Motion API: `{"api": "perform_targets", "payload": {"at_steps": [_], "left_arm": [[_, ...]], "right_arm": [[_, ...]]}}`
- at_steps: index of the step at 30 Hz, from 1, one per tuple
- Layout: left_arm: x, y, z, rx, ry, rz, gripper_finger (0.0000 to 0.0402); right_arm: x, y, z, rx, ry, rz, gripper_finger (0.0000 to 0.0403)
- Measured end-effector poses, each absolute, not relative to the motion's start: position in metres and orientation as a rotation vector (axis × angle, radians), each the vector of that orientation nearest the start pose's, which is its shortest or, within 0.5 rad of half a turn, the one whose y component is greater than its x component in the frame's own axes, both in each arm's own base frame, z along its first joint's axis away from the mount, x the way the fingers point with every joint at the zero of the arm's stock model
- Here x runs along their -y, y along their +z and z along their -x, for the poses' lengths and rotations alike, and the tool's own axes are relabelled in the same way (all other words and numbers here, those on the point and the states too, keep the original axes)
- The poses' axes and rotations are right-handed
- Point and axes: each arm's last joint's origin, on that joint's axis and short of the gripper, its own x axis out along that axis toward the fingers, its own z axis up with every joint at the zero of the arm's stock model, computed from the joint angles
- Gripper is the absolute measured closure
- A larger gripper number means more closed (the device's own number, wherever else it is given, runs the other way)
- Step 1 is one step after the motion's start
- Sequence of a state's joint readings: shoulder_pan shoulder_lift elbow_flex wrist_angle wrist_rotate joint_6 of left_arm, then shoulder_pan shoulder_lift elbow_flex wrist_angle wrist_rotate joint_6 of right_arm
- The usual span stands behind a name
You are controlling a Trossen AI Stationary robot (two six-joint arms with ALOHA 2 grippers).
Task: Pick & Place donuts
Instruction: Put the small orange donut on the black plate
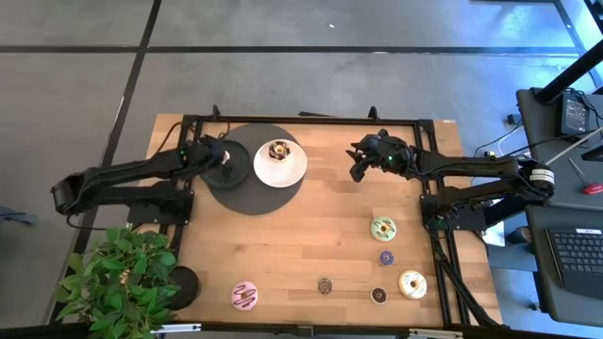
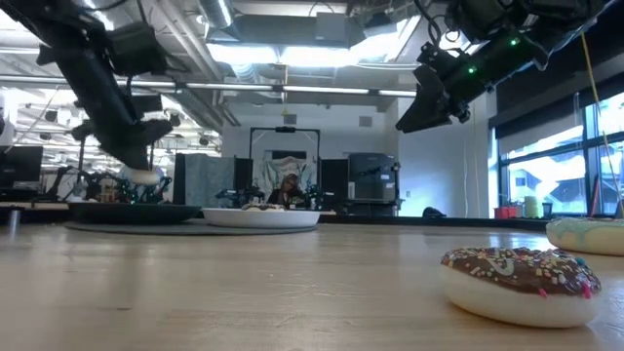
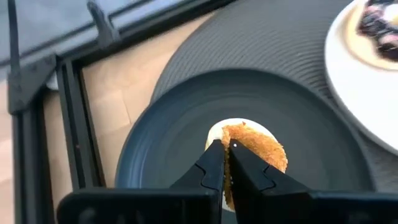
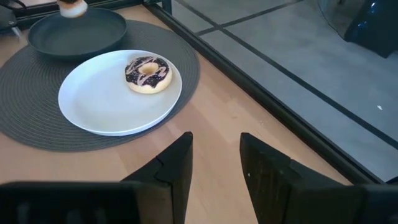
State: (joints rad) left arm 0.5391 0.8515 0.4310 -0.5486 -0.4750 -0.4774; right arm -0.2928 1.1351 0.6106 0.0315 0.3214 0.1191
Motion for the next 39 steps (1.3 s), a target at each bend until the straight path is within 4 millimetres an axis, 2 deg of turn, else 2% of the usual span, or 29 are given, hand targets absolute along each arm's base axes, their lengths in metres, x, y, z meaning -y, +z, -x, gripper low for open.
{"api": "perform_targets", "payload": {"at_steps": [8,15,32,39], "left_arm": [[-0.101,0.163,-0.115,-0.783,1.236,0.522,0.0391],[-0.108,0.151,-0.116,-0.776,1.217,0.576,0.0385],[-0.109,0.149,-0.116,-0.784,1.266,0.552,0.0370],[-0.109,0.149,-0.116,-0.764,1.277,0.583,0.0348]], "right_arm": [[0.076,0.227,-0.222,-0.464,-0.630,-0.105,0.0267],[0.076,0.227,-0.222,-0.473,-0.624,-0.080,0.0267],[0.076,0.227,-0.222,-0.471,-0.625,-0.084,0.0267],[0.076,0.227,-0.222,-0.471,-0.625,-0.084,0.0267]]}}
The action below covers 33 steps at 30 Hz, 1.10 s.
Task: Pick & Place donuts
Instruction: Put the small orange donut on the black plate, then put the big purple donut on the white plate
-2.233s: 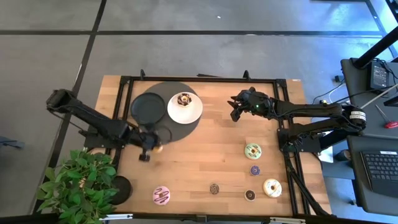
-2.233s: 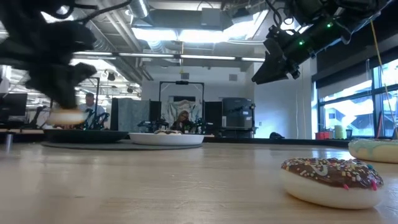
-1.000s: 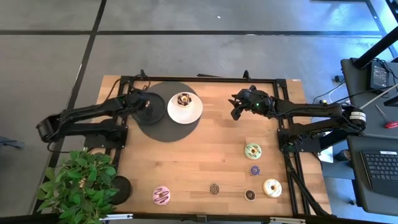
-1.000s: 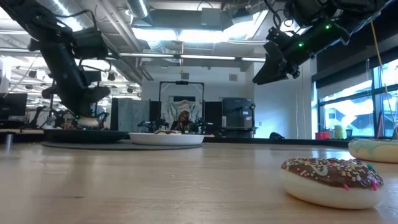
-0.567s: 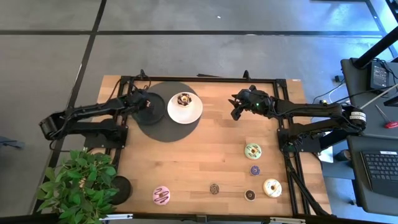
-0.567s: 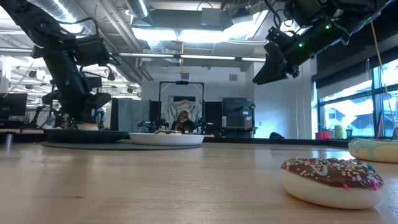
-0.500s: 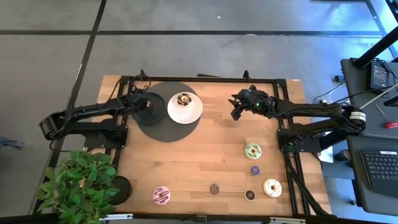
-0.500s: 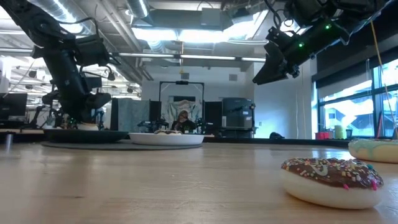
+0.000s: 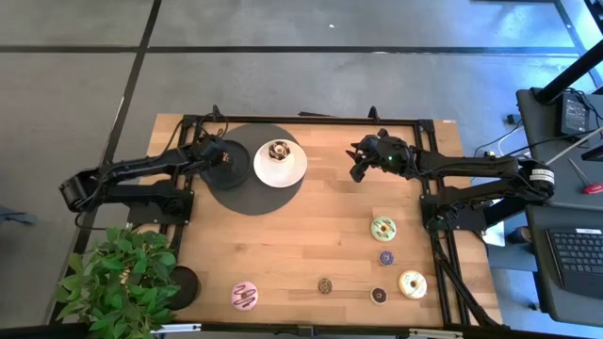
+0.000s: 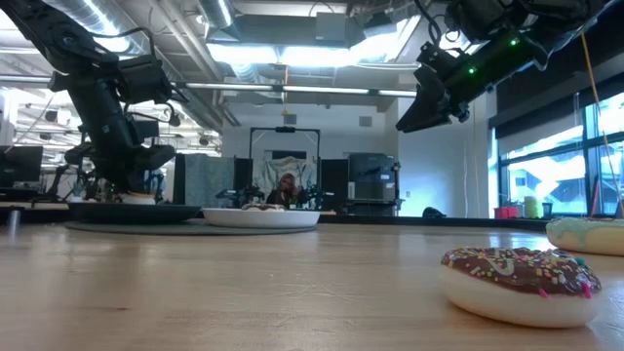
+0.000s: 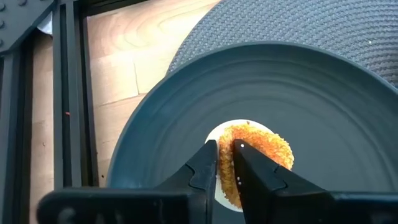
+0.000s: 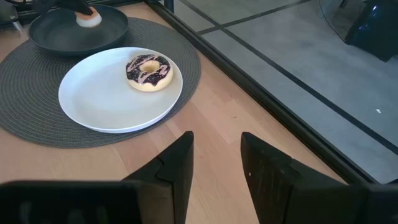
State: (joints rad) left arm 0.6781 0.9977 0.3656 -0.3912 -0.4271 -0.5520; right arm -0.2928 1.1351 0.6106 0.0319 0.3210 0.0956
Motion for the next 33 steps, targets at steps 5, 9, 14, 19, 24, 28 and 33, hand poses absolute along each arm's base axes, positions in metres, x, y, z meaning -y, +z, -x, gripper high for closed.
{"api": "perform_targets", "payload": {"at_steps": [5,9,14,19,24,28,33], "left_arm": [[-0.109,0.149,-0.116,-0.746,1.290,0.607,0.0325],[-0.109,0.149,-0.116,-0.746,1.291,0.607,0.0304],[-0.110,0.152,-0.117,-0.749,1.297,0.579,0.0281],[-0.115,0.184,-0.132,-0.676,1.165,0.442,0.0268],[-0.101,0.204,-0.160,-0.582,0.662,0.325,0.0269],[-0.077,0.203,-0.178,-0.582,0.307,0.261,0.0269],[-0.040,0.193,-0.196,-0.660,0.077,0.316,0.0261]], "right_arm": [[0.076,0.227,-0.222,-0.471,-0.625,-0.084,0.0267],[0.076,0.227,-0.222,-0.471,-0.625,-0.084,0.0267],[0.076,0.227,-0.222,-0.471,-0.625,-0.084,0.0267],[0.076,0.227,-0.222,-0.472,-0.624,-0.083,0.0267],[0.076,0.227,-0.222,-0.471,-0.625,-0.084,0.0267],[0.076,0.227,-0.222,-0.471,-0.624,-0.084,0.0267],[0.076,0.227,-0.222,-0.471,-0.625,-0.085,0.0267]]}}
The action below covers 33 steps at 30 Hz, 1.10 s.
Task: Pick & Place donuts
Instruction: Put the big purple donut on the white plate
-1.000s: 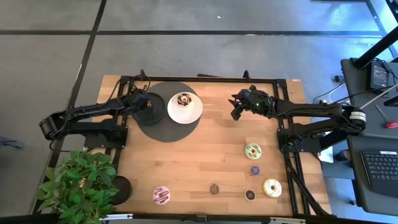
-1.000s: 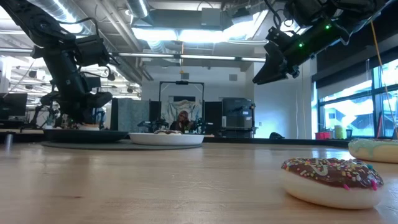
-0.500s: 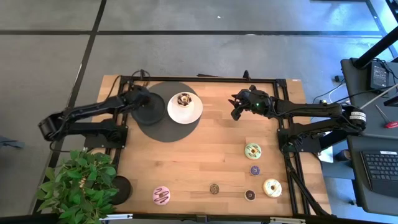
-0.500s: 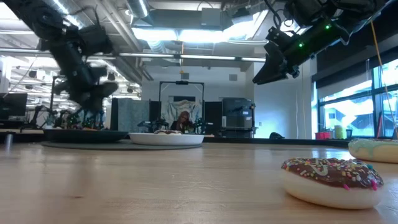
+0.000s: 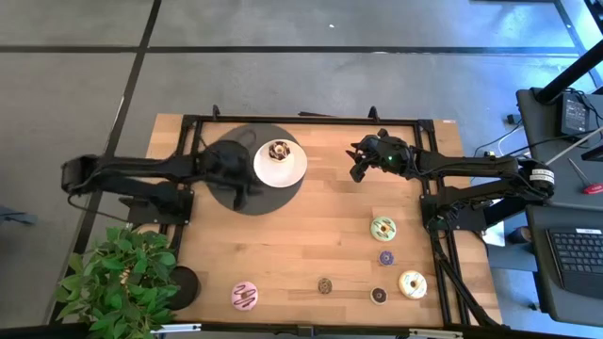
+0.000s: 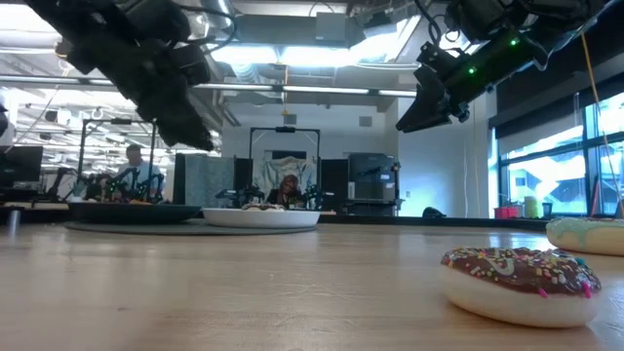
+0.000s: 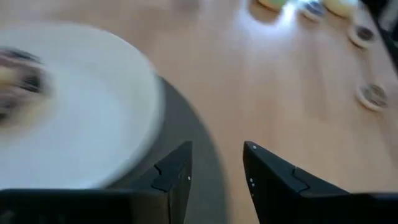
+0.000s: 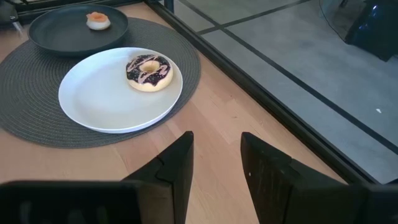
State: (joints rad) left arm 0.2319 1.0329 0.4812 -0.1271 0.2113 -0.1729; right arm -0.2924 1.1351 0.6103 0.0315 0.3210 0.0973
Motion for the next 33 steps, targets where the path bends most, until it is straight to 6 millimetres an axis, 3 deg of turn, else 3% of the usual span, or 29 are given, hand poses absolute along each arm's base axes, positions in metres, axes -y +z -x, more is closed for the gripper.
{"api": "perform_targets", "payload": {"at_steps": [9,13,18,25,33], "left_arm": [[0.042,0.163,-0.228,-0.708,-0.302,0.139,0.0262],[0.075,0.149,-0.228,-0.743,-0.436,0.088,0.0261],[0.109,0.147,-0.224,-0.745,-0.514,0.193,0.0259],[0.140,0.144,-0.214,-0.696,-0.668,0.069,0.0264],[0.152,0.122,-0.214,-0.743,-0.643,0.032,0.0261]], "right_arm": [[0.076,0.227,-0.222,-0.469,-0.626,-0.092,0.0267],[0.076,0.227,-0.222,-0.462,-0.632,-0.113,0.0267],[0.076,0.227,-0.222,-0.462,-0.631,-0.112,0.0267],[0.076,0.227,-0.222,-0.461,-0.631,-0.112,0.0267],[0.076,0.227,-0.222,-0.461,-0.632,-0.114,0.0267]]}}
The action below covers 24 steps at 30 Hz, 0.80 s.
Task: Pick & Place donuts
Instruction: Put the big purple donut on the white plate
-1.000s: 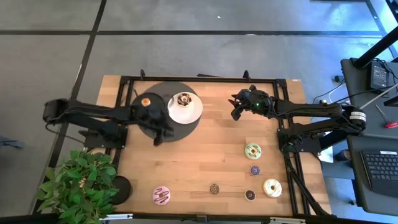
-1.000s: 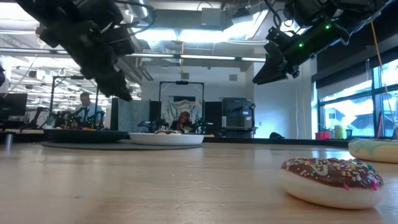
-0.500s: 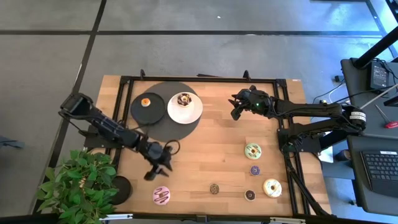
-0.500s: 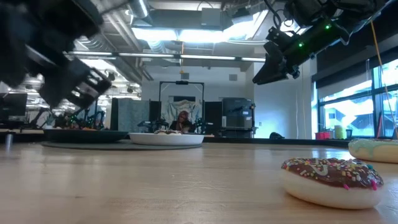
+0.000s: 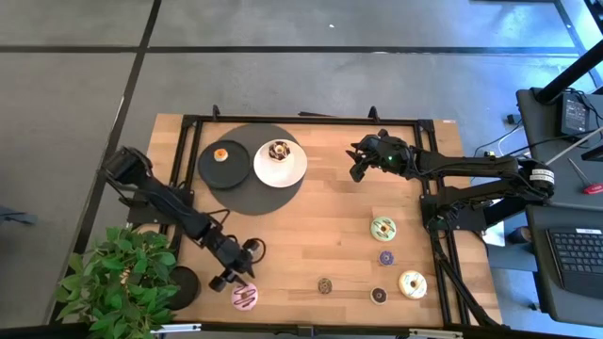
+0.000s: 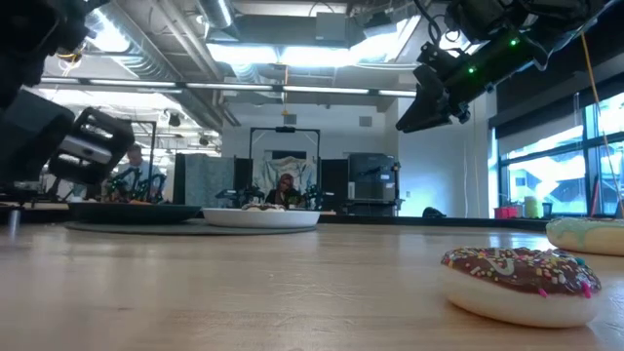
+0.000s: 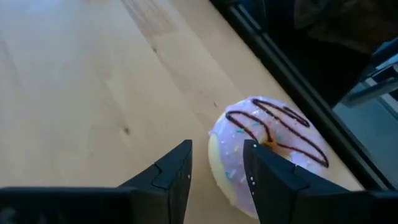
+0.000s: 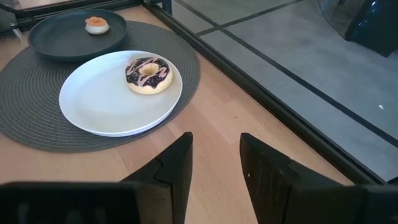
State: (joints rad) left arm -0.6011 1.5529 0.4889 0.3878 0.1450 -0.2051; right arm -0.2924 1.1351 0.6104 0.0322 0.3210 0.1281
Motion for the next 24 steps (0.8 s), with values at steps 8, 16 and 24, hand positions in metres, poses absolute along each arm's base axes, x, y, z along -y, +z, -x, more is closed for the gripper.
{"api": "perform_targets", "payload": {"at_steps": [8,16,24], "left_arm": [[0.159,0.113,-0.214,-0.745,-0.655,0.068,0.0264],[0.163,0.108,-0.212,-0.817,-0.600,0.199,0.0261],[0.163,0.108,-0.212,-0.832,-0.582,0.242,0.0265]], "right_arm": [[0.076,0.227,-0.222,-0.462,-0.632,-0.113,0.0267],[0.076,0.227,-0.222,-0.462,-0.632,-0.112,0.0267],[0.076,0.227,-0.222,-0.462,-0.632,-0.110,0.0267]]}}
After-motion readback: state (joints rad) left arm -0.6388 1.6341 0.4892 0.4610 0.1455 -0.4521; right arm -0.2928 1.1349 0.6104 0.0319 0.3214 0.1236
